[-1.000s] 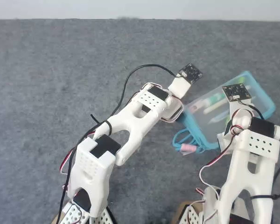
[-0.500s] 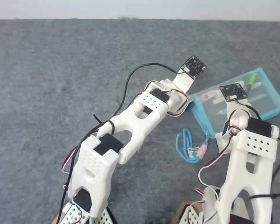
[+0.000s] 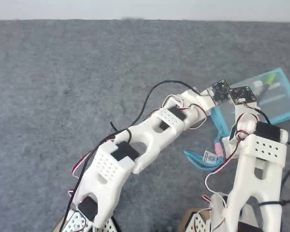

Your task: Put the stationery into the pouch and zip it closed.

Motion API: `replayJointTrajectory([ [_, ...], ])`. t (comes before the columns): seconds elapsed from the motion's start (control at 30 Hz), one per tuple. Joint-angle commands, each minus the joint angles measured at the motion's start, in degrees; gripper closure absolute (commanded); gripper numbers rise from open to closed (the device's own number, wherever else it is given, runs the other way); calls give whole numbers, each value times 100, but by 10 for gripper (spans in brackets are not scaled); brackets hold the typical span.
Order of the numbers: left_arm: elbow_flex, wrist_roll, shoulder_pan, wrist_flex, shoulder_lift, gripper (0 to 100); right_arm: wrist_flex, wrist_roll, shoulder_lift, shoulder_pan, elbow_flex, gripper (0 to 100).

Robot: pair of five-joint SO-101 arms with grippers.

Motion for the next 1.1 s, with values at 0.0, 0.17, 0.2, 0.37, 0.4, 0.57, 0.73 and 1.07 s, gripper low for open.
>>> replayJointTrajectory([
  [0.0, -101, 246, -114, -167, -158, 988, -57, -53, -40, -40, -35, 991],
  [0.17, -92, 905, -791, 79, -360, 988, -40, -53, -40, -40, -35, 991],
  [0.2, -92, 1002, -923, 264, -466, 988, -40, -53, -40, -40, -35, 991],
  [0.37, -92, 1073, -1565, 941, -905, 988, -75, -53, -40, -31, -35, 991],
  [0.4, -92, 1073, -1662, 1169, -993, 988, -75, -53, -40, -31, -35, 991],
  [0.57, -92, 1108, -1899, 2848, -1644, 987, 84, -589, -40, -514, -114, 990],
  [0.73, -92, 1187, -2119, 4545, -2101, 987, 585, -343, 31, -1710, -158, 989],
  [1.07, -92, 2110, -3824, 4835, -1925, 987, 505, -888, 1007, -1851, -114, 780],
])
